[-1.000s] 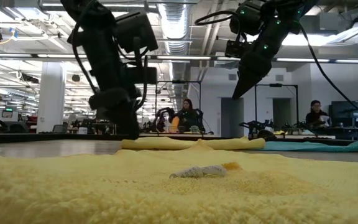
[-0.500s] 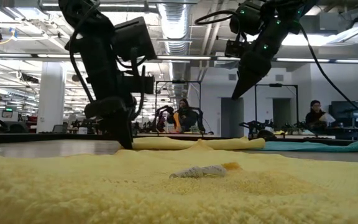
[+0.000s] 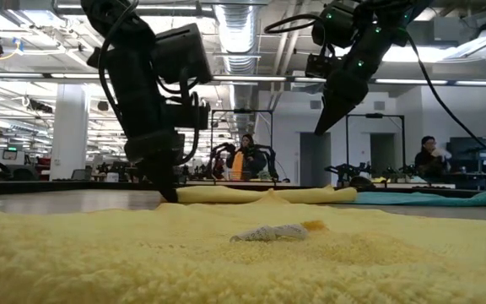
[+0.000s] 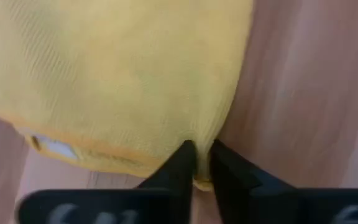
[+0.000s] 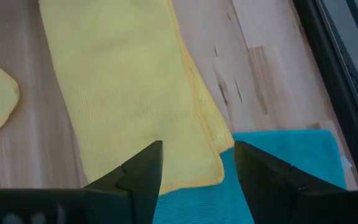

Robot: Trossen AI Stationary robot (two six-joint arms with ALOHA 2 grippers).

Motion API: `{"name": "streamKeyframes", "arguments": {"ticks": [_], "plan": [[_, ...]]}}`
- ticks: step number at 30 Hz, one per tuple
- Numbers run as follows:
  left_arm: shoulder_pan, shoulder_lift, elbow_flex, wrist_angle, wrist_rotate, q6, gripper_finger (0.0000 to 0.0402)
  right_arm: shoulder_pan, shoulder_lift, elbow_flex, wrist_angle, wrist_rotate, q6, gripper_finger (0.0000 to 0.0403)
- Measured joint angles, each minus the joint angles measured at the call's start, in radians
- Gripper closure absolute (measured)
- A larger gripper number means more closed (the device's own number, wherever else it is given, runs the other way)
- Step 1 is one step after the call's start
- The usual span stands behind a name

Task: Fold microfiber towels
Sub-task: Fold the top yellow microfiber towel

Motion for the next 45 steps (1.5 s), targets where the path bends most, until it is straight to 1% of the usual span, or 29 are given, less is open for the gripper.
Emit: {"name": "streamKeyframes", "arguments": {"ticks": [2,5,8,10,14,18,25,30,33,38,45], "plan": [[0.001,-0.011,-0.003,-0.020,0.000,-0.047,0.0392,0.000,0.000,0.000,0.000,0.001,0.000,0.0182],[0.003,-0.034,0.012,-0.062,-0.002,-0.084,0.0395,0.000,-0.016,0.000,-0.015,0.000,0.000,0.0182],[0.005,-0.066,0.036,-0.138,-0.002,-0.092,0.0399,0.000,-0.048,0.000,-0.047,0.000,0.005,0.0182],[0.012,-0.086,0.077,-0.126,-0.004,-0.072,0.0399,-0.001,-0.080,0.000,-0.068,0.001,0.008,0.0182],[0.025,-0.083,0.158,-0.196,0.004,0.002,0.0400,-0.006,-0.140,0.000,-0.099,0.001,0.008,0.0182],[0.044,-0.084,0.241,-0.175,0.001,0.081,0.0401,-0.006,-0.180,0.001,-0.117,0.001,0.025,0.0182],[0.089,-0.077,0.315,-0.137,0.000,0.205,0.0401,-0.005,-0.210,0.001,-0.149,0.001,0.034,0.0182],[0.107,-0.013,0.385,-0.124,0.047,0.272,0.0401,-0.005,-0.211,0.000,-0.168,0.000,0.034,0.0182],[0.107,0.050,0.442,-0.152,0.050,0.324,0.0401,-0.005,-0.211,0.000,-0.176,0.000,0.035,0.0182],[0.105,0.168,0.600,-0.190,0.053,0.413,0.0401,-0.005,-0.211,0.000,-0.188,0.000,0.035,0.0182],[0.106,0.335,0.849,-0.265,0.094,0.561,0.0401,-0.005,-0.210,0.000,-0.200,-0.001,0.034,0.0182]]}}
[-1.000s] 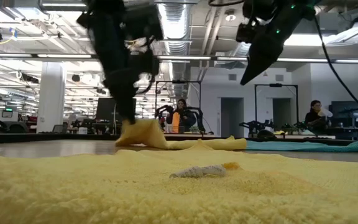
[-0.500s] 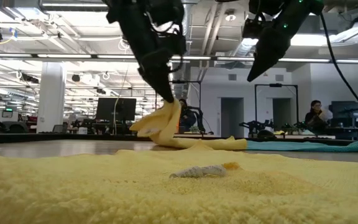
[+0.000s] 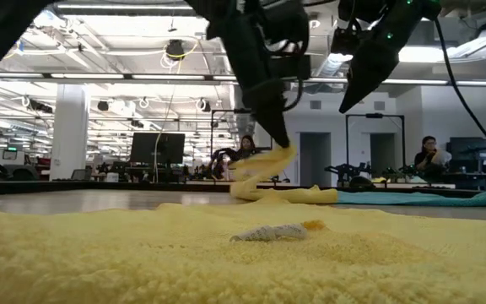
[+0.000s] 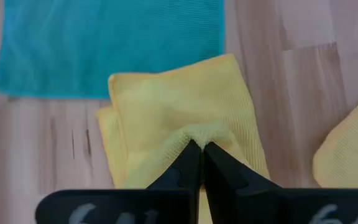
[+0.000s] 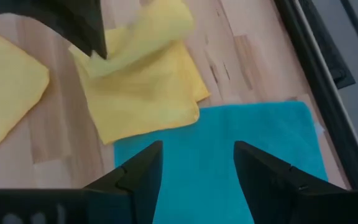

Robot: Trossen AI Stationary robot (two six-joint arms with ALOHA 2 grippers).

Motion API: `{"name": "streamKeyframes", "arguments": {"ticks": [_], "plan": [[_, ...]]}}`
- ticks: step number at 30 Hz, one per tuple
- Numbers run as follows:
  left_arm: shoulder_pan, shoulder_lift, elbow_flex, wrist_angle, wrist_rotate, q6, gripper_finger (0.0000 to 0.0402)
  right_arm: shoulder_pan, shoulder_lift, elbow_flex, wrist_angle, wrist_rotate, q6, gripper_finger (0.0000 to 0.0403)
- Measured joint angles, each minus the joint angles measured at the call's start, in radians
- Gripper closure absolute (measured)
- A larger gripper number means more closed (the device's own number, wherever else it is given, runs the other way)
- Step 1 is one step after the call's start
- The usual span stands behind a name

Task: Fold microfiber towels
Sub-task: Fold the top yellow microfiber towel

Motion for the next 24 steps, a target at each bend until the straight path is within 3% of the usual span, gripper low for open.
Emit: {"name": "streamKeyframes", "arguments": {"ticks": [8,18,24], "plan": [[-0.005,0.138,0.163,-0.073,0.049,0.073,0.0401,-0.003,-0.001,0.000,-0.023,0.002,-0.008,0.0182],[-0.001,0.137,0.155,-0.028,0.072,0.118,0.0401,-0.003,-0.001,0.000,-0.059,0.003,-0.008,0.0182],[-0.001,0.137,0.144,0.011,0.021,0.107,0.0388,-0.002,0.000,0.000,-0.064,0.004,-0.008,0.0182]]}}
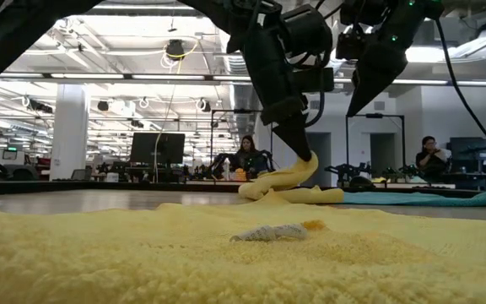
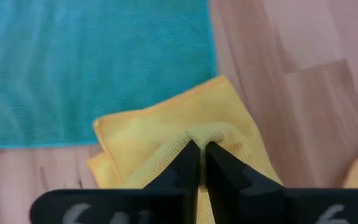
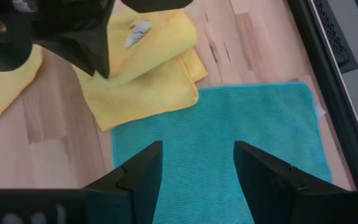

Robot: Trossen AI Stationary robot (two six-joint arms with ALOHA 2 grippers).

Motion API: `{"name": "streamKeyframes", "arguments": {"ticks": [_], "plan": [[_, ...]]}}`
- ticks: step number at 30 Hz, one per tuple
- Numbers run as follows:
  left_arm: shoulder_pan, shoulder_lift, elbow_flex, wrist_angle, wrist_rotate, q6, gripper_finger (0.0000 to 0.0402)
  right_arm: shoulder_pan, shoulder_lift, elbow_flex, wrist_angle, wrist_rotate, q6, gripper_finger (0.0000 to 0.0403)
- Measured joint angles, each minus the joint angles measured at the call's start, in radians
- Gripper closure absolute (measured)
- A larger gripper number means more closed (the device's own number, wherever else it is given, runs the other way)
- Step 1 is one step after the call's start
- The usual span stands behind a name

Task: Fold microfiber towels
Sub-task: Fold the top yellow microfiber towel

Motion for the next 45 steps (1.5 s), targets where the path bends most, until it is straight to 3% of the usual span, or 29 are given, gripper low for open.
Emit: {"name": "streamKeyframes", "arguments": {"ticks": [14,17,21,26,36,41,45], "plan": [[-0.002,-0.001,0.000,0.036,-0.006,-0.024,0.0281,0.000,0.000,0.000,-0.001,0.000,0.000,0.0181],[-0.002,-0.005,0.014,-0.020,-0.025,-0.090,0.0266,0.000,0.000,0.000,-0.002,-0.001,0.000,0.0182],[0.012,-0.024,0.063,-0.205,-0.057,-0.168,0.0261,0.001,0.001,0.000,-0.001,-0.011,0.000,0.0182],[0.041,-0.093,0.082,-0.368,0.016,-0.281,0.0261,0.003,0.001,-0.023,0.021,-0.102,-0.011,0.0182],[0.049,-0.248,0.082,-0.402,-0.055,-0.412,0.0261,0.062,0.017,-0.161,0.388,-0.210,-0.064,0.0182],[0.048,-0.292,0.082,-0.425,-0.059,-0.462,0.0261,0.138,0.130,-0.185,0.526,-0.210,-0.108,0.0181],[0.045,-0.308,0.082,-0.429,-0.059,-0.475,0.0261,0.164,0.250,-0.184,0.535,-0.209,-0.113,0.0181]]}}
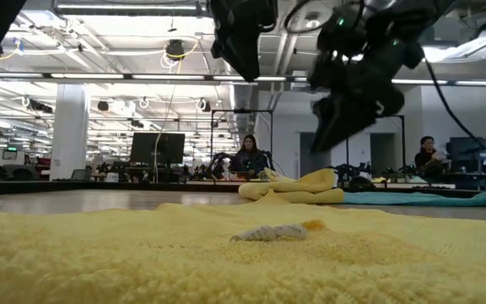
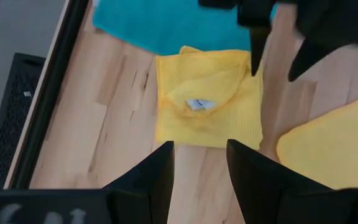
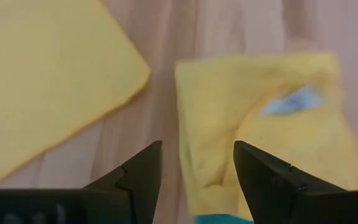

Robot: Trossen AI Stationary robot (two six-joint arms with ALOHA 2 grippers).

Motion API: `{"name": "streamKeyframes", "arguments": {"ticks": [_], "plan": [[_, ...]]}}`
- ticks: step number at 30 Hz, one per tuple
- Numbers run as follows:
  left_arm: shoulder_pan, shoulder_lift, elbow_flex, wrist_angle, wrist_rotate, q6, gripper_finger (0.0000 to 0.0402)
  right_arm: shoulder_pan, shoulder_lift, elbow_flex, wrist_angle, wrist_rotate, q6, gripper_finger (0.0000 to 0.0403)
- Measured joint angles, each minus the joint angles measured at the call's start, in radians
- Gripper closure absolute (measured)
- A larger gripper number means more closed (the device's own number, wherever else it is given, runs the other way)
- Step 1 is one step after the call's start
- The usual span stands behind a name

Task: Fold microfiber towels
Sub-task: Fold the top yellow microfiber towel

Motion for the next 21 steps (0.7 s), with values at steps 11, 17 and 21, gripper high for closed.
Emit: {"name": "streamKeyframes", "arguments": {"ticks": [11,17,21], "plan": [[-0.020,-0.001,0.000,0.005,0.000,-0.001,0.0261,-0.007,0.158,0.038,0.053,0.109,-0.045,0.0182],[-0.023,0.000,0.000,0.003,0.003,-0.020,0.0261,-0.020,0.181,0.037,0.054,0.213,-0.044,0.0182],[-0.024,0.000,0.000,0.003,0.003,-0.020,0.0261,-0.035,0.161,0.037,0.067,0.224,-0.044,0.0182]]}}
